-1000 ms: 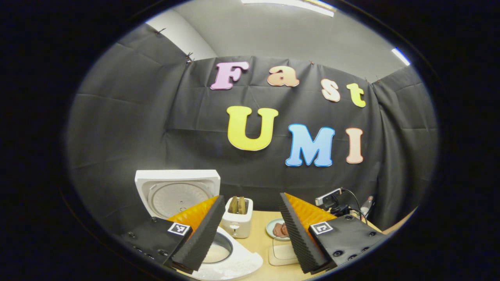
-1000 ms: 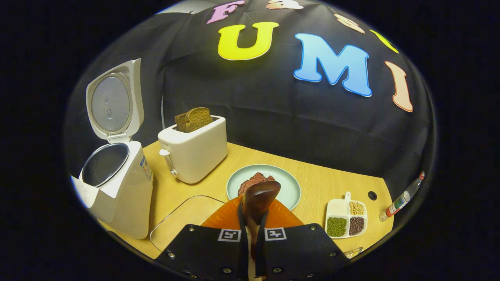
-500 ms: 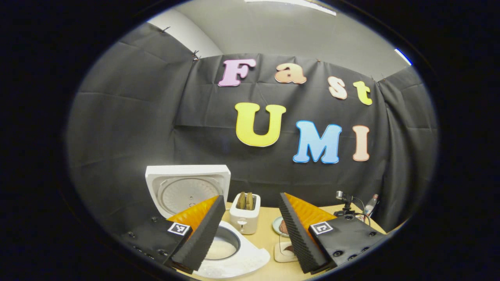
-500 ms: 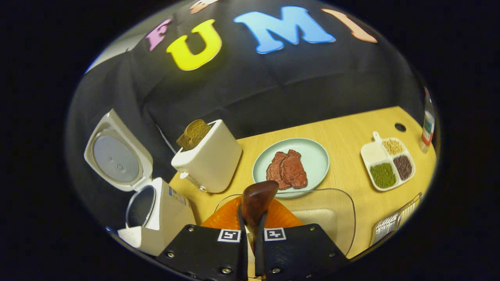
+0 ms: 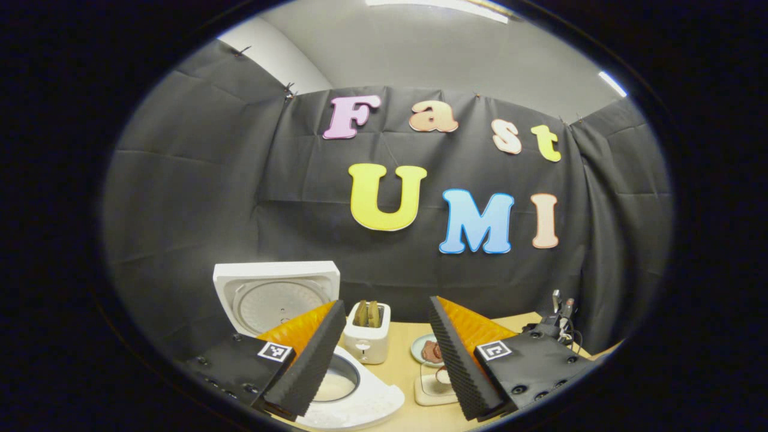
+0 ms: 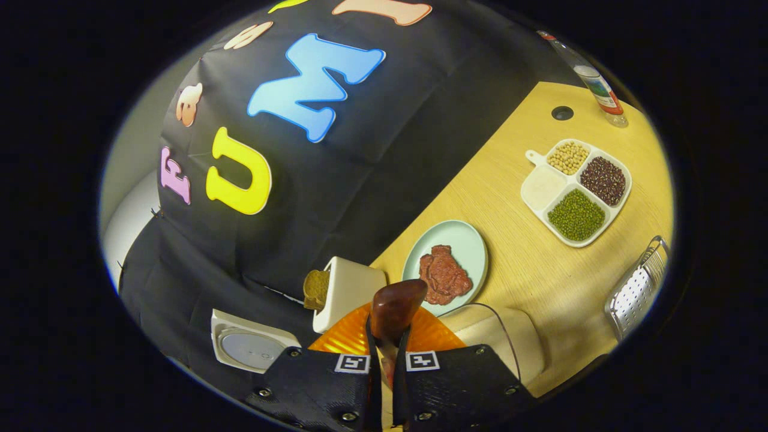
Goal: Close the left gripper, press the button to open the rice cooker; take a wooden spoon from the chopstick holder with the right hand, scoop a spoonful of rice and pour it into the rice cooker, then put the wooden spoon back into the chopstick holder.
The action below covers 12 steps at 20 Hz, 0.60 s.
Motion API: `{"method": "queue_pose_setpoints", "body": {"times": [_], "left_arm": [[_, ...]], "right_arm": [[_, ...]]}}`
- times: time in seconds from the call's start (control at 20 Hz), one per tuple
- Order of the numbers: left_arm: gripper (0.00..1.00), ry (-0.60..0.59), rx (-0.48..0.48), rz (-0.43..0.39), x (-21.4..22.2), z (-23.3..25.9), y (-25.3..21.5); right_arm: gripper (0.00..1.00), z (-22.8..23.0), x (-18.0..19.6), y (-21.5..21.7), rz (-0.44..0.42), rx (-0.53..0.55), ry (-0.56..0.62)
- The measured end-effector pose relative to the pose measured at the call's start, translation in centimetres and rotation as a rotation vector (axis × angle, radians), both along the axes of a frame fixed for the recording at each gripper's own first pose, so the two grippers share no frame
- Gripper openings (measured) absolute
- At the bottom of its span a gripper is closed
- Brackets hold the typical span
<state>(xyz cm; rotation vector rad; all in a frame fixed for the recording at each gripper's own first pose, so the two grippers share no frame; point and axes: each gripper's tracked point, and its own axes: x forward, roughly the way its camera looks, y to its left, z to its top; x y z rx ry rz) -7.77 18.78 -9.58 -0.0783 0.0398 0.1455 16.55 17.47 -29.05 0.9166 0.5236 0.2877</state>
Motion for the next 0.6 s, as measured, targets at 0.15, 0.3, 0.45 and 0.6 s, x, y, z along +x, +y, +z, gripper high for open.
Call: {"method": "queue_pose_setpoints", "body": {"times": [0.15, 0.3, 0.45, 0.6], "left_arm": [[0.96, -0.014, -0.005, -0.011, 0.1, 0.4, -0.5], [0.96, -0.015, -0.005, -0.012, -0.1, 0.2, -0.6], [0.96, -0.017, -0.001, -0.01, -0.6, 0.0, -0.3], [0.96, -0.017, -0.001, 0.001, -1.3, -0.3, 0.6]], "right_arm": [[0.07, 3.8, -0.8, 0.1, 0.013, 0.069, -0.043], [0.07, 6.8, -1.4, 1.3, 0.039, 0.083, -0.083], [0.07, 9.9, -1.7, 3.2, 0.07, 0.133, -0.119], [0.07, 11.2, -1.9, 5.4, 0.099, 0.15, -0.137]]}}
